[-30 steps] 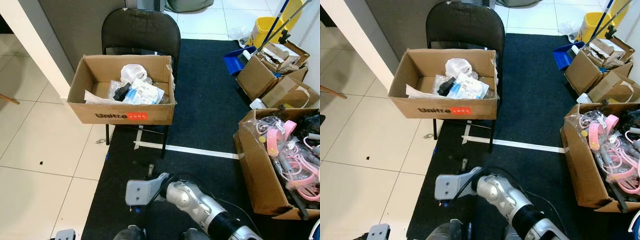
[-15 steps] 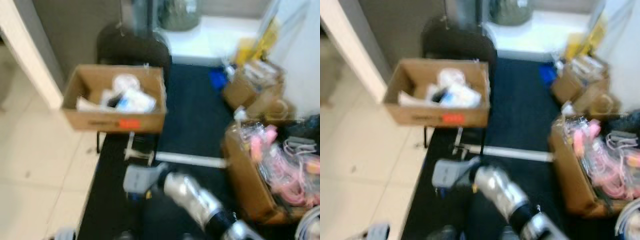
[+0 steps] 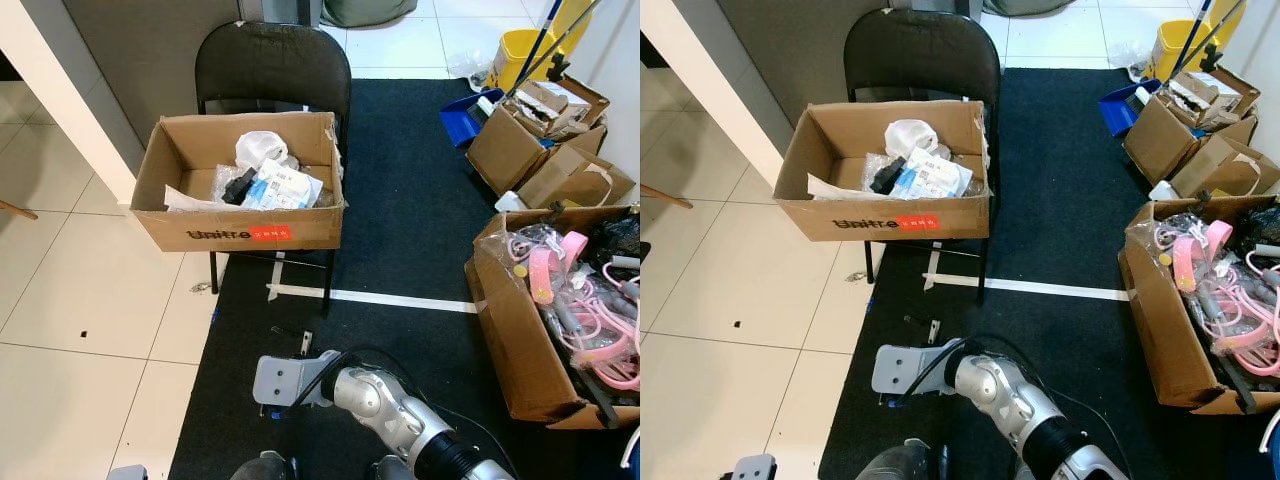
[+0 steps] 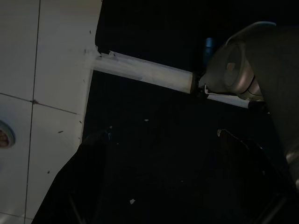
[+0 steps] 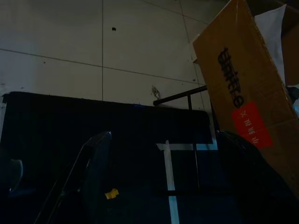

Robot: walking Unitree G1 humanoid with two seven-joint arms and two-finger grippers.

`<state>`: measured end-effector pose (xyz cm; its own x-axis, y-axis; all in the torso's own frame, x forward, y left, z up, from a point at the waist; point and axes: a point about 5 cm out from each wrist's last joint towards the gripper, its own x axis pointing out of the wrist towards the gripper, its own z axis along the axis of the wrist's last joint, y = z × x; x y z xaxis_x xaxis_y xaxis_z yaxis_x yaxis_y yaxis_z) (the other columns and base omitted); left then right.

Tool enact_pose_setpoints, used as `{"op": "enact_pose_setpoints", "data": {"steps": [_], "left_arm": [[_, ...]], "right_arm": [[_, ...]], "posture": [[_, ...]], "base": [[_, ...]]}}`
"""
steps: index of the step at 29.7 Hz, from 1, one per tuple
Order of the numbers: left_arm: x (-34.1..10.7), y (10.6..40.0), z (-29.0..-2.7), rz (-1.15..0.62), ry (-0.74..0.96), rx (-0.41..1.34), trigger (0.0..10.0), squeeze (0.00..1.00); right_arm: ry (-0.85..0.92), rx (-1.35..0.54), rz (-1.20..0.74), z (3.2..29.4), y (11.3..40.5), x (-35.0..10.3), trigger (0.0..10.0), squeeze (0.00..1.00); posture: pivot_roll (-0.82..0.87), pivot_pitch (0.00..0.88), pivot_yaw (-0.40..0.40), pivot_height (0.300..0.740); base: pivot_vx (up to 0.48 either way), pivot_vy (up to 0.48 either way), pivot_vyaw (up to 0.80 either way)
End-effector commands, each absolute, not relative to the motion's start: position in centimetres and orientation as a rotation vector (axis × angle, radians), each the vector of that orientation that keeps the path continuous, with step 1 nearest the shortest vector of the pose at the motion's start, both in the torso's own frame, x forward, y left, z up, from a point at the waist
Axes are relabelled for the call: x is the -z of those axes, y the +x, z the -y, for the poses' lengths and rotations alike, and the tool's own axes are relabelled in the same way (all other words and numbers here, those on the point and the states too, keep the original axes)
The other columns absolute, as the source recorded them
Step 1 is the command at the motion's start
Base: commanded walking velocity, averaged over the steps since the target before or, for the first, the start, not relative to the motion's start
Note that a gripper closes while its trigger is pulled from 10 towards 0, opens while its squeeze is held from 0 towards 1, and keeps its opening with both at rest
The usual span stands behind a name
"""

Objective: Picking trash to rubbish bin

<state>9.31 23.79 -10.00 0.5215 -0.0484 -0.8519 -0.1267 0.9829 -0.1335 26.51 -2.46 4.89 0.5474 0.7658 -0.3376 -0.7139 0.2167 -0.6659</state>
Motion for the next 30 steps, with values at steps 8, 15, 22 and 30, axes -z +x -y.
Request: {"op": "enact_pose_setpoints", "data": {"steps": [8,15,22,30], "left_arm": [[10.3,8.1,-23.8,-1.063,-0.186,-0.047,10.0,0.0],[10.2,8.5,-23.8,-1.055,-0.185,-0.048,10.0,0.0],[10.0,9.3,-24.1,-1.024,-0.198,-0.083,10.0,0.0],[10.0,8.8,-24.2,-1.018,-0.209,-0.104,10.0,0.0]], "right_arm": [[-0.872,-1.05,0.049,2.3,25.9,-4.4,10.0,0.0],[-0.876,-1.048,0.044,2.4,25.9,-4.3,10.0,0.0],[-0.88,-1.052,0.044,2.6,25.6,-4.0,10.0,0.0],[-0.881,-1.053,0.05,3.5,24.3,-3.8,10.0,0.0]], "posture": [[0.05,0.242,0.109,0.74],[0.05,0.229,0.104,0.74],[0.07,0.199,0.074,0.74],[0.11,0.202,0.052,0.74]], "base": [[0.0,0.0,0.0],[0.0,0.0,0.0],[0.0,0.0,0.0],[0.0,0.0,0.0]]}}
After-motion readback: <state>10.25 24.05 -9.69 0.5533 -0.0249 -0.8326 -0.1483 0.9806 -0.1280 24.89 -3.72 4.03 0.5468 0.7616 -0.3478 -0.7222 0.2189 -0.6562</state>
